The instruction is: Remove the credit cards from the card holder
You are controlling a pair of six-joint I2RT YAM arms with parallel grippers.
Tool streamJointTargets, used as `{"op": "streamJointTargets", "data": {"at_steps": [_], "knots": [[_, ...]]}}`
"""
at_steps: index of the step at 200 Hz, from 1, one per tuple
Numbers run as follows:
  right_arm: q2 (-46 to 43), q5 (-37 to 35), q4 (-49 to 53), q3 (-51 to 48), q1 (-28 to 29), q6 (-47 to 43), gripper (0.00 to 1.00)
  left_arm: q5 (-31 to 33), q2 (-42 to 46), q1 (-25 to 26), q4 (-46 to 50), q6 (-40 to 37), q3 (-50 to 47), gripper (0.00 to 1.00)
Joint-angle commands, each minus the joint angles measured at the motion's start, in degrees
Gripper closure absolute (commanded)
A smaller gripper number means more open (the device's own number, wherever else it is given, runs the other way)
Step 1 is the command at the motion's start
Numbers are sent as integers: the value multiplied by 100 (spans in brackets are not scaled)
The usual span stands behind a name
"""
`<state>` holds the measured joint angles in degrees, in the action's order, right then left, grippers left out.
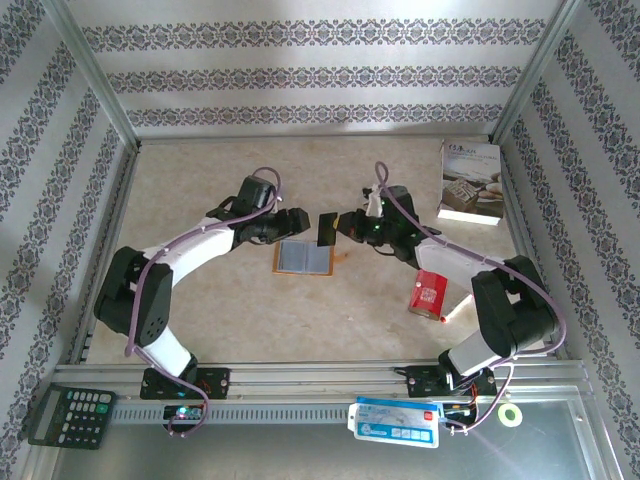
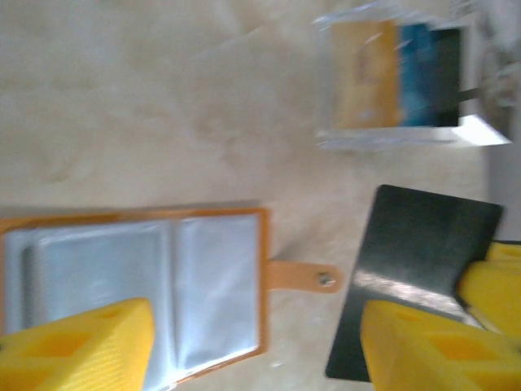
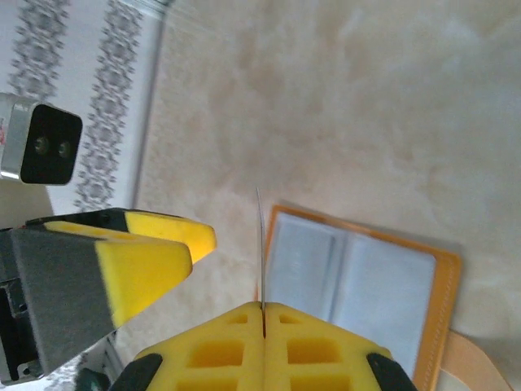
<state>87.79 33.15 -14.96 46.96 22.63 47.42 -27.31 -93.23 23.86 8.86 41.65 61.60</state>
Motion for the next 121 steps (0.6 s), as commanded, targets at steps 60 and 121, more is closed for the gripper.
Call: {"op": "streamJointTargets", "data": {"at_steps": [60,121], "knots": [[-549,1083,-1369,-94,-324,1204,100,-1982,121,-38,-2773,1589,-435,27],[-620,1223,-2108,-363,-561,1872,100,-2489,246,-32,-4145,2495,-540,64]]}}
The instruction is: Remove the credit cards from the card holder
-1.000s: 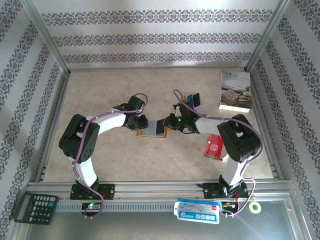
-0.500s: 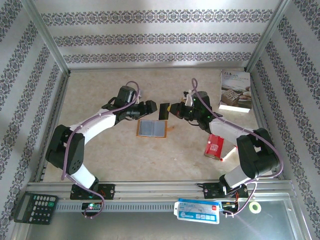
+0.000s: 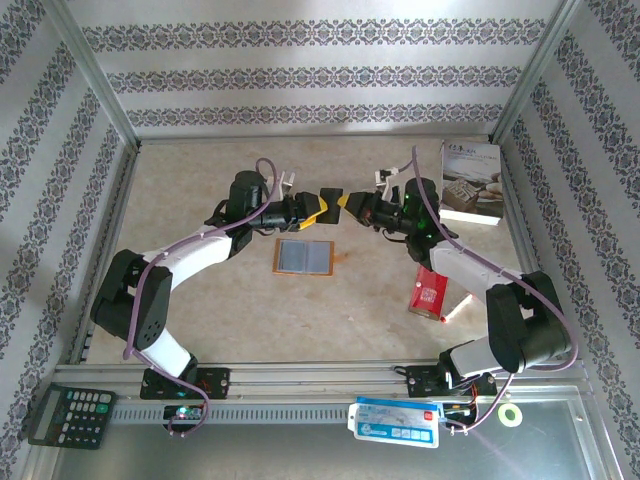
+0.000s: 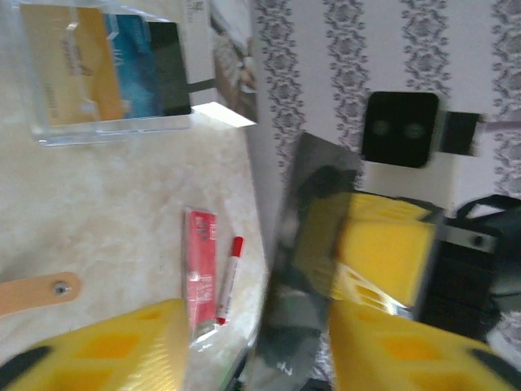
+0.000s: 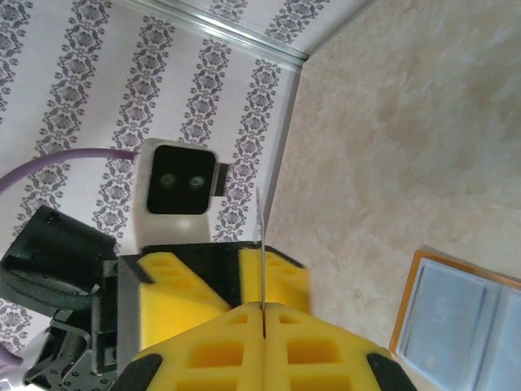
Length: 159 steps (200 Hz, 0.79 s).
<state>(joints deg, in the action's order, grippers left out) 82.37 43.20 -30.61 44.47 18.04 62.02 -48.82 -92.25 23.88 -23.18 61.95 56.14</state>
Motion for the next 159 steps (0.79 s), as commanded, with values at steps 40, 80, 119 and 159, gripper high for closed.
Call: {"op": "streamJointTargets", "data": {"at_steps": [40,80,119,159], "knots": [[25,365,-888,-87,-96,687,100,-216,183,-31,-984,449,-20,95],[209,258,-1530,-131,130,1201,85,39,217,-28,-1038,595,-116,100],[312,-88,-2013,-264,466,1561,85,170,247,-107,-1044,612,-136,100],[272,-360,-2017,-464,393,1483,100,225,296,-270,-1008,595,-336,93]]}}
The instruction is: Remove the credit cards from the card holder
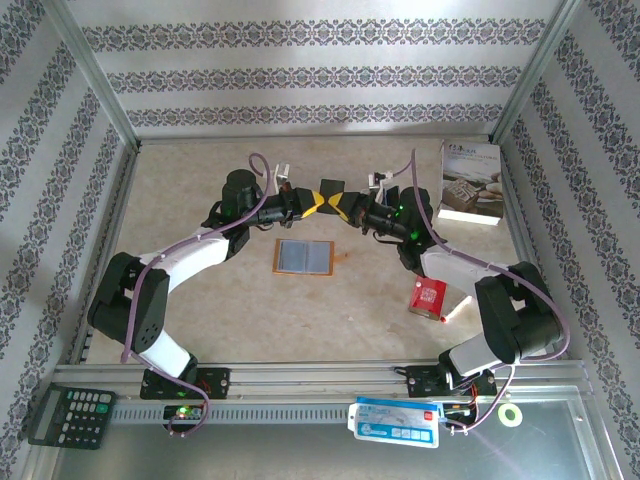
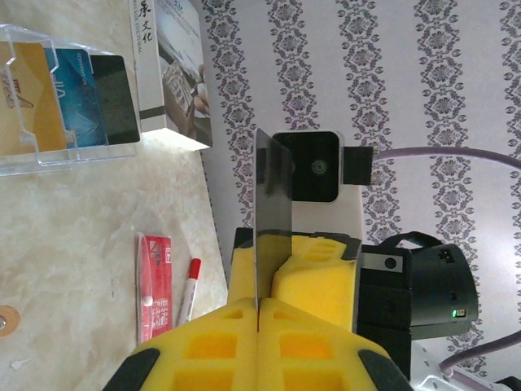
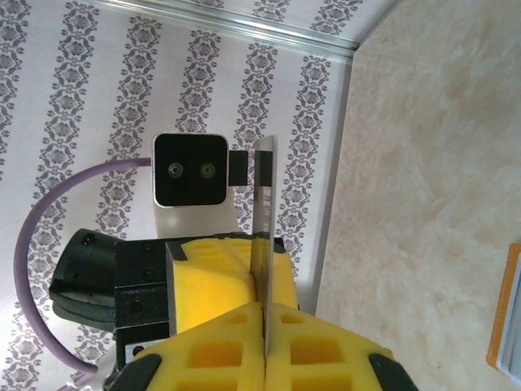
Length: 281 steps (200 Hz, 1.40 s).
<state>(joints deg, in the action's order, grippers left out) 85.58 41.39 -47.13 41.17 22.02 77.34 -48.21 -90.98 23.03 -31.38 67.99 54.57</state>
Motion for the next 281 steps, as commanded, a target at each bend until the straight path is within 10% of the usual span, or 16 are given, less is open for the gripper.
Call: {"op": "streamJointTargets", "data": {"at_steps": [1,48,141,148,281], "knots": [[-50,-181,-348,-135,-13,-64,100,172,173,-194,-182,-11,-194,93],[-257,-331,1323,22,-296,-1155,100,704,741,-686,1158,-766,-796,53],[-691,-2769,7378,2132,-1155,-5072,100,1612,1866,-1976,4114,-3045,-853,17],[-568,-2972,7661,2346,-1167,-5266,100,1605,1880,-1977,4282,-3237,-773,0],[2154,-3356,8944,4921,-1521,-6350,100,1766,2085,-2039,4896,-3843,-623,0]]}}
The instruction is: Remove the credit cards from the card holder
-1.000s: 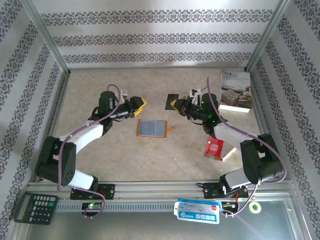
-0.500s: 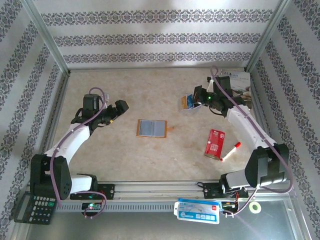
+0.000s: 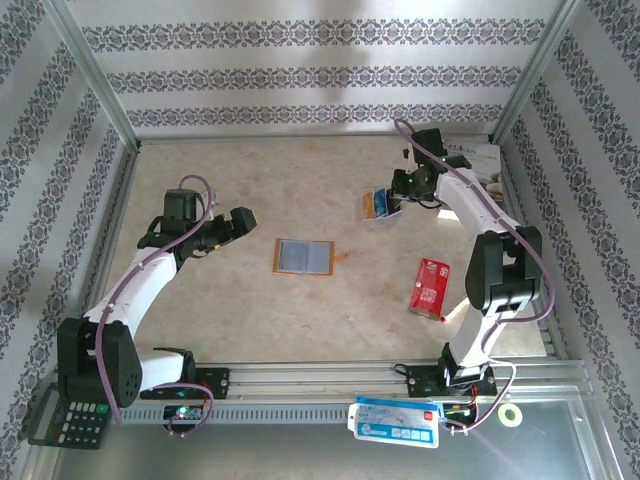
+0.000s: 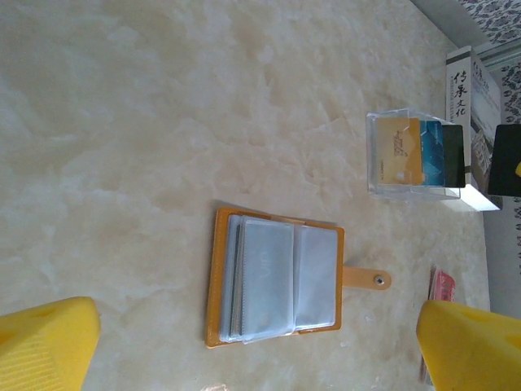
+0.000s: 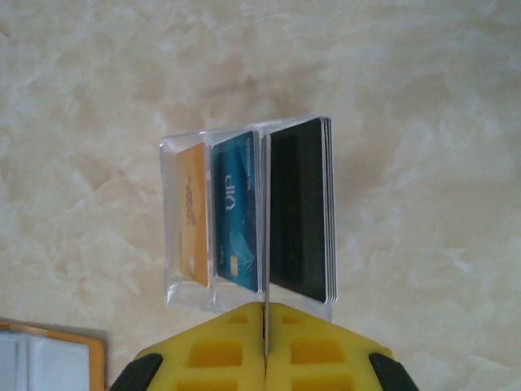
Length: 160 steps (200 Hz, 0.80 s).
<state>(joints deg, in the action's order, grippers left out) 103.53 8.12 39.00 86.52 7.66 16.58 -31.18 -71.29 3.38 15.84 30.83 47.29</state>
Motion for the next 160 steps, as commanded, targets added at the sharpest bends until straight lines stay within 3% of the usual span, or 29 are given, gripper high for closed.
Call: {"op": "streamJointTargets", "data": {"at_steps": [1,58,113,160], "knots": [[374,-29,337,398,-91,-276,100,57,116,-74,175,-129,105,0],[894,137,495,771,-150,-350,100,-27,109,-74,214,-64,106,0],[960,-46,514,788,-161,-291,80,-65,89,-74,260,-59,9,0],[487,-82,451,725,-164,-161,77,-138,107,-74,246,11,13,0]]}}
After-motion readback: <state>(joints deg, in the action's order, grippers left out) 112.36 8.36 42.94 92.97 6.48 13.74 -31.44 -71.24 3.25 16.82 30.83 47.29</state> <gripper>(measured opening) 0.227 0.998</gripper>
